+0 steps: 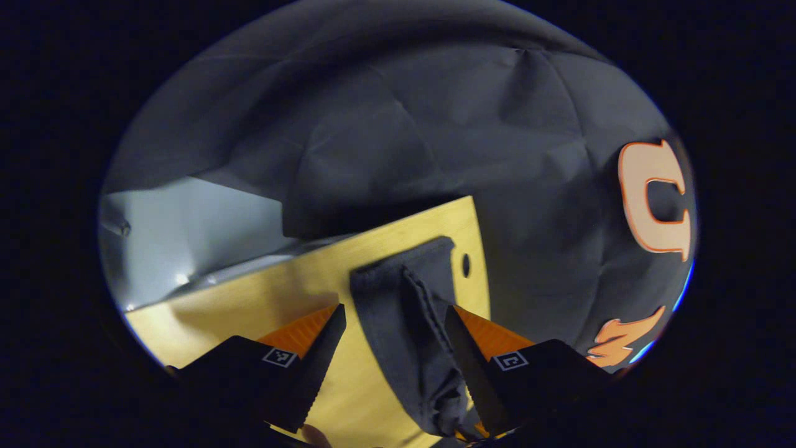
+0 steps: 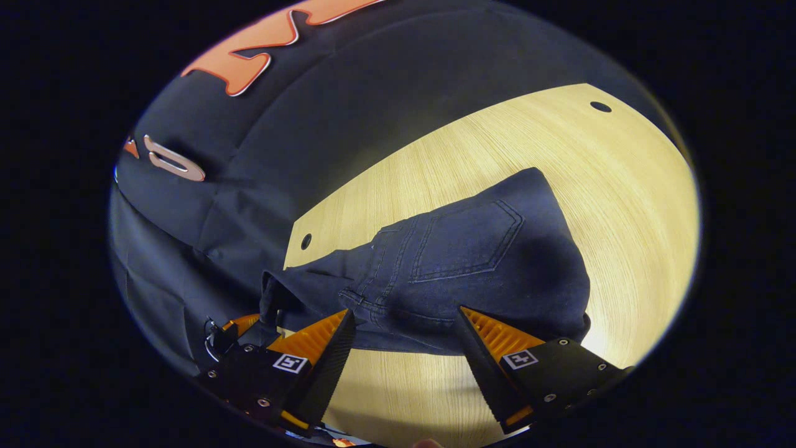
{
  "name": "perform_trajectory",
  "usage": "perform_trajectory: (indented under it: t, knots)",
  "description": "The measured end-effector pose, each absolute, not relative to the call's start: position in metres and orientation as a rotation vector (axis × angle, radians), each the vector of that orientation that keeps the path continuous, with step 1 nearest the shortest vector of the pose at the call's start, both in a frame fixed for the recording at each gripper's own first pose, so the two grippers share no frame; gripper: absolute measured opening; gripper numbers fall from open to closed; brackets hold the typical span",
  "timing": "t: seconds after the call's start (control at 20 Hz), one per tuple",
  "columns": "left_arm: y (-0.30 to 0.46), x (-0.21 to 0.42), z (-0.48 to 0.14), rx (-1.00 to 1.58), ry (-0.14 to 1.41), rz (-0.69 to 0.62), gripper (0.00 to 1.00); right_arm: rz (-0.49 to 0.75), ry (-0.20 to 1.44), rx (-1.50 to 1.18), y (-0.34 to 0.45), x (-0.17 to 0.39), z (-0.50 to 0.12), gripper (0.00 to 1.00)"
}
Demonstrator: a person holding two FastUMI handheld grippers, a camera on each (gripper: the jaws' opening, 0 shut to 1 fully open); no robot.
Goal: Grasp the waist and the cuffs of the jeans and fold them to make the two legs overlap; first hold the waist and fold one-third of the jeans toward the cuffs, then hold the cuffs and fold the remaining one-third in the same direction to finish folding.
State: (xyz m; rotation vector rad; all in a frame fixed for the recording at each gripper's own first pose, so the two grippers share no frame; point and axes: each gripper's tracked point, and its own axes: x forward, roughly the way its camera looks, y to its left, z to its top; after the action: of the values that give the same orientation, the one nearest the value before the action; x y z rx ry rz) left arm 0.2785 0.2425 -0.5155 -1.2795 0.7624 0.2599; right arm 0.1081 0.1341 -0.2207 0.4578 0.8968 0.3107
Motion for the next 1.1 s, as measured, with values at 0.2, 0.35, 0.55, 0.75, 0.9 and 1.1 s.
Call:
perform_trajectory:
  t: [0.2,0.35,0.55,0.75,0.9,1.1]
  knots:
    - [0.238,0.297,-0.517,-1.247,0.742,0.217,0.98,0.304,0.898,0.492,0.135,0.114,-0.216,0.98]
    - [0.231,0.314,-0.518,-1.261,0.742,0.181,0.93,0.288,0.882,0.512,0.132,0.121,-0.213,0.98]
    - [0.207,0.365,-0.500,-1.496,0.620,0.074,0.96,0.269,0.875,0.511,0.125,0.122,-0.211,0.98]
    - [0.167,0.390,-0.500,-1.353,0.657,-0.065,0.96,0.237,0.876,0.514,0.114,0.124,-0.209,0.98]
    - [0.152,0.409,-0.503,-1.289,0.667,-0.079,0.95,0.214,0.869,0.548,0.108,0.127,-0.205,0.98]
    - [0.132,0.410,-0.525,-1.379,0.786,0.020,0.10,0.207,0.863,0.546,0.104,0.122,-0.205,0.98]
